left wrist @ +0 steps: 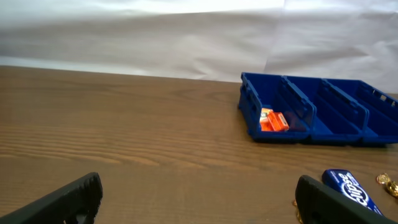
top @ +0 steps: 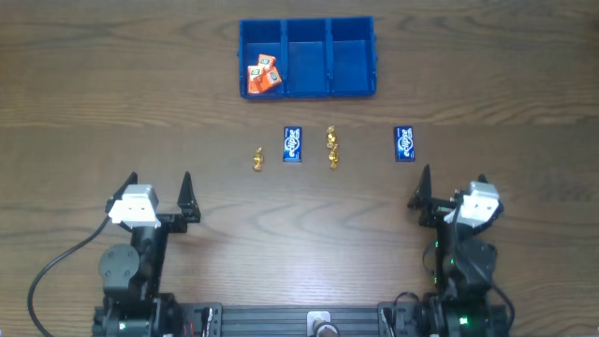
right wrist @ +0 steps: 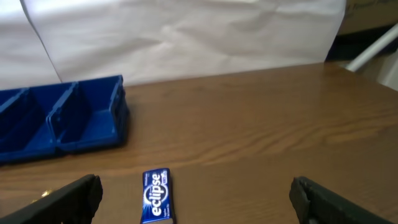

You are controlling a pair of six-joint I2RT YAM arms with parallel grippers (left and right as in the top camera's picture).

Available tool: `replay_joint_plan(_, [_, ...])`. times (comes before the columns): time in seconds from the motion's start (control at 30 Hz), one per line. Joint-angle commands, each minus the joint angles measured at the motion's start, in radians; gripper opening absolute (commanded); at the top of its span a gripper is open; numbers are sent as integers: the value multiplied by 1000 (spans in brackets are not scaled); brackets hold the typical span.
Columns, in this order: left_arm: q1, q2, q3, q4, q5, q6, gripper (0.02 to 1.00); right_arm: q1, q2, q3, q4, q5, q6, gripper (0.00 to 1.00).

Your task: Sort Candies Into Trays

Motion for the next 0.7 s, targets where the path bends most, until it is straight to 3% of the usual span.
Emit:
replay_joint_plan(0.03, [5,-10,-14,-42,29,3,998,-3,280,283,-60,13,-60,1000])
replay_joint_plan(0.3, [5,-10,-14,-42,29,3,998,-1,881,834,-391,3,-85,1000])
replay_joint_plan(0.4, [5,-10,-14,-42,29,3,998,0,1081,1004,-572,-55,-85,1000])
replay_joint_plan(0.5, [5,-10,-14,-42,29,3,998,10,1239,1092,-683,-111,-83,1000])
replay_joint_plan(0.7, [5,-10,-14,-42,29,3,998,10,1474,1106,-705,-206,-20,1000])
